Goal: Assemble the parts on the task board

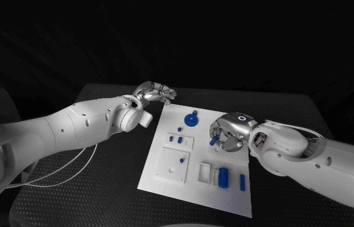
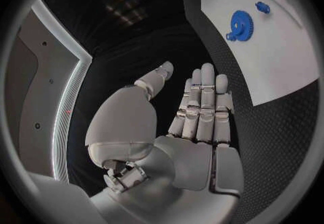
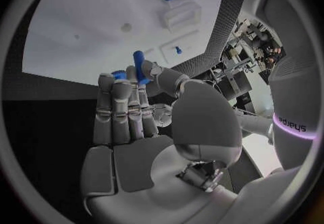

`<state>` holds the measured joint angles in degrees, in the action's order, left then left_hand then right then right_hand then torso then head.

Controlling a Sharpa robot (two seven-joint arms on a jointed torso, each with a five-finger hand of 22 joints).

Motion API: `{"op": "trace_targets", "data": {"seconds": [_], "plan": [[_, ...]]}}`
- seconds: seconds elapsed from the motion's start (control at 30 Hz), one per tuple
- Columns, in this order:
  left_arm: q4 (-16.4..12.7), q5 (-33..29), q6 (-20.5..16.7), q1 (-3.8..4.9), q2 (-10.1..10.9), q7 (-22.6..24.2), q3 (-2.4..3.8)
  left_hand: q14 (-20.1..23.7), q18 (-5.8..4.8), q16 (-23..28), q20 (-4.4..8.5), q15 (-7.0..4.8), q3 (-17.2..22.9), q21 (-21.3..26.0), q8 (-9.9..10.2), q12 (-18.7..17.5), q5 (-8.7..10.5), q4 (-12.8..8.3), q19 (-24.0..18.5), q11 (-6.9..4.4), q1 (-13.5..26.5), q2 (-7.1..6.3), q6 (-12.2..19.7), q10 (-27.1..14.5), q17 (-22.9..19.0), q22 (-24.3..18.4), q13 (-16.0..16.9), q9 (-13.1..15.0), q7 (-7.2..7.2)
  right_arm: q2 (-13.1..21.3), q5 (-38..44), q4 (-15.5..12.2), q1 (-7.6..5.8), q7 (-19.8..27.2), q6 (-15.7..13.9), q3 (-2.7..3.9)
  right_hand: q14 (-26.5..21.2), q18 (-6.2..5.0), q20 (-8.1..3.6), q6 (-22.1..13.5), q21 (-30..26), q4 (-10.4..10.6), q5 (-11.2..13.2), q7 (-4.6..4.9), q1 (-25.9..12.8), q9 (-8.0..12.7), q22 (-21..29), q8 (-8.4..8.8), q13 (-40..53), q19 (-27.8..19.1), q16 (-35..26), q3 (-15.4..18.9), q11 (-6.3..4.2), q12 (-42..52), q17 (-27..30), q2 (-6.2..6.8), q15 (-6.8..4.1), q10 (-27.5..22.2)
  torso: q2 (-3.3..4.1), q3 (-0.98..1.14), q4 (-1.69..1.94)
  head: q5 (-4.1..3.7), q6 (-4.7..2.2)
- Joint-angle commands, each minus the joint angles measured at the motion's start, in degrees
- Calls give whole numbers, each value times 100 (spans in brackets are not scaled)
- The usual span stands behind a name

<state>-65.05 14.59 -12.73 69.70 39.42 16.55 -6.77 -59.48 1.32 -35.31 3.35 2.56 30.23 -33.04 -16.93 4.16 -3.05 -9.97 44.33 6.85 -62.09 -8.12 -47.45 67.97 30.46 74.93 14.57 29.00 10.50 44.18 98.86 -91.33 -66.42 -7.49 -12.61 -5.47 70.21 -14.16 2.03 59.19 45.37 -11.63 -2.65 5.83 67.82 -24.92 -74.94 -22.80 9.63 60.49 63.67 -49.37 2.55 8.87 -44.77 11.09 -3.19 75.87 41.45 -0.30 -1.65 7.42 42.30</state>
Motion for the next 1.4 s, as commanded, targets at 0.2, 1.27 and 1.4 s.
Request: {"op": "trace_targets", "data": {"seconds": [0.2,1.27,1.4], "plan": [[17,-29,60,4,-28,67,4,14,98,26,-32,10,-4,24,-18,3,-11,30,-3,5,52,22,40,-36,11,32,-2,-5,-5,-318,-277,-145,3,-21,33,0,-8,-84,-4,44,32,-2,-13,3,-34,-56,-110,-37,1,45,18,-47,7,-7,-9,-29,-52,42,2,3,-6,70,11],[-3,-29,38,7,-125,66,5,10,99,36,-32,10,-4,32,-29,9,-11,33,-2,3,49,16,39,-33,29,41,1,-6,-7,-1808,627,349,438,-19,22,-351,5,-84,-20,49,38,-49,-13,-1,-40,-70,-104,-35,20,61,6,-113,-1,-15,-14,-9,-62,48,7,1,5,275,74],[-23,-29,48,7,-125,61,5,10,99,37,-32,10,-5,33,-30,9,-11,34,-2,3,50,16,40,-33,31,41,1,-6,-7,-1848,630,414,457,-8,71,-366,5,-84,-20,49,38,-50,-13,0,-43,-71,-103,-35,21,61,5,-116,-1,-15,-14,-11,-62,48,16,6,14,290,97]]}}
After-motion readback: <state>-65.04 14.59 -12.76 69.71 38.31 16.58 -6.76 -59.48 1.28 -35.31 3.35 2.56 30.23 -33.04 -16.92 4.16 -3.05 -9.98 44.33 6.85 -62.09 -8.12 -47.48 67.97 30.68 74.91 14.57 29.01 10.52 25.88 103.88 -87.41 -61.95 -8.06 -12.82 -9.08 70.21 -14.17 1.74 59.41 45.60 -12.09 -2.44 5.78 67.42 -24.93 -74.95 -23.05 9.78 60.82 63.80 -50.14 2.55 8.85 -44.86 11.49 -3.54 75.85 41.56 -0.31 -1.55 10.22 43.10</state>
